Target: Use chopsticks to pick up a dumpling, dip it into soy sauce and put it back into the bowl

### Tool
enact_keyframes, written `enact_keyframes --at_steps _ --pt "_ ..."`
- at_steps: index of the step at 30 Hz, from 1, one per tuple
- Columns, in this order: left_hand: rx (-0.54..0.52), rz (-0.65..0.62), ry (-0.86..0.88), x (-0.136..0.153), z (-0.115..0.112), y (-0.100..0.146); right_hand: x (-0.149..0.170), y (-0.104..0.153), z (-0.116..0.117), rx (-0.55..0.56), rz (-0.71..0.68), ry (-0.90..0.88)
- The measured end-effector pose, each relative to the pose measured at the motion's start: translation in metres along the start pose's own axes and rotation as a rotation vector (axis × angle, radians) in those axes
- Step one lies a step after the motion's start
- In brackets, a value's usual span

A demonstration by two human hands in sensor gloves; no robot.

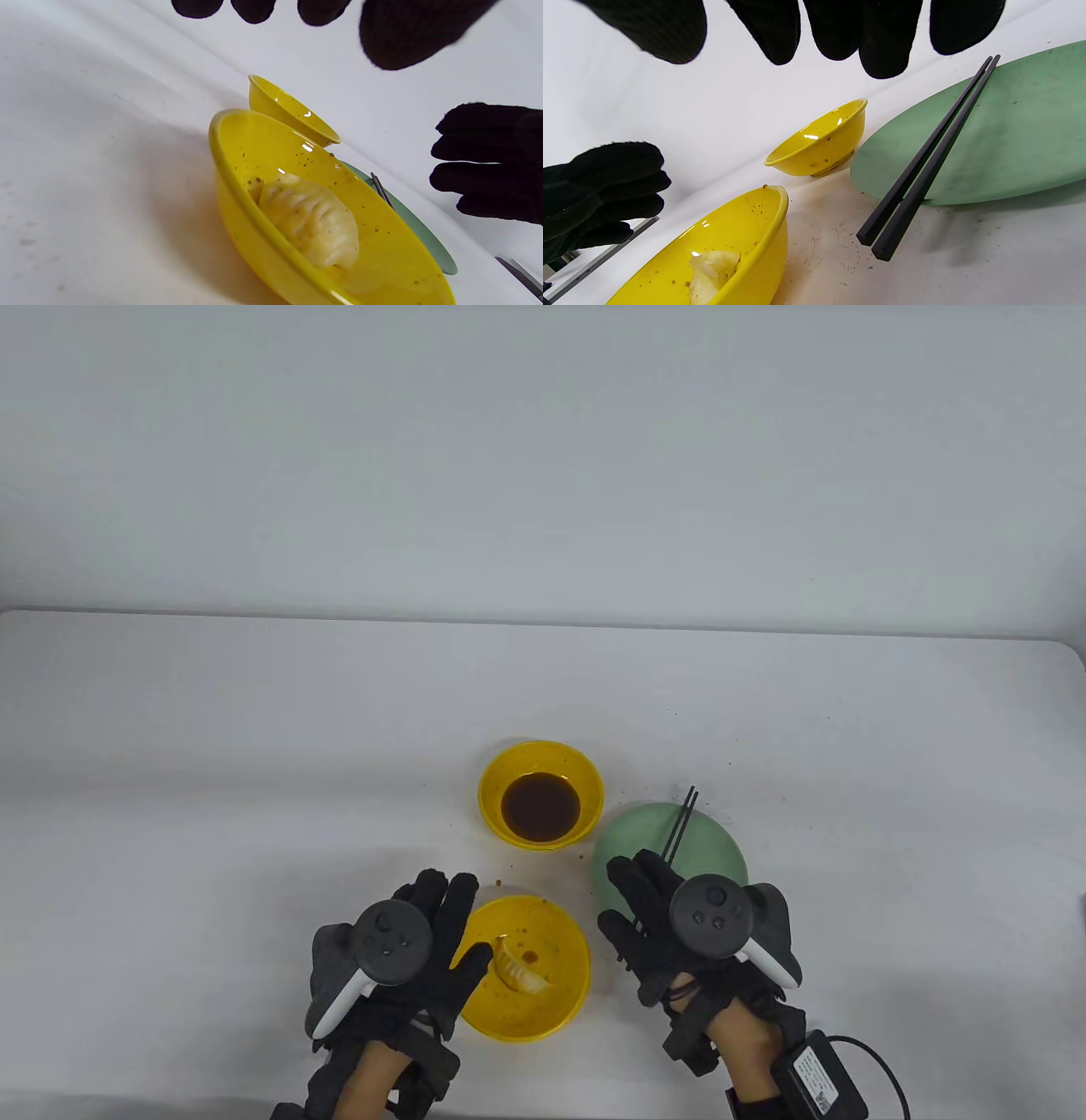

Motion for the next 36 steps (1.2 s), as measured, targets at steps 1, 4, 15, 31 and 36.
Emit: enact_keyframes --at_steps 1,4,15,31,36 --pt "0.009 -0.002 -0.005 0.0 -0.001 0.0 0.0 0.0 0.001 -0.007 0.001 0.001" --pt "0.005 -0.024 0.01 -0.002 0.0 0.0 0.0 0.0 -0.001 0.001 -0.002 -0.011" --pt "0.007 -0.052 0.016 -0.006 0.0 0.0 0.014 -0.009 -0.012 0.099 0.035 0.049" --pt "0.045 -0.045 0.004 -0.005 -0.005 -0.002 0.03 -0.043 0.032 -0.024 0.12 0.772" --pt "0.06 -0.041 -0.003 -0.006 -0.006 -0.003 0.025 -0.048 0.057 -0.11 0.097 0.998"
Point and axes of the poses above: the tracker on the back of each hand, its own x axis roughly to the little-finger side, its own y axis roughly from the fingertips to the wrist, z = x × y, the point moved 1 cm from there along -y, roughly from the wrist to the fingertips, and after that the axes turned 2 degrees about -y, right-handed, at the moved point
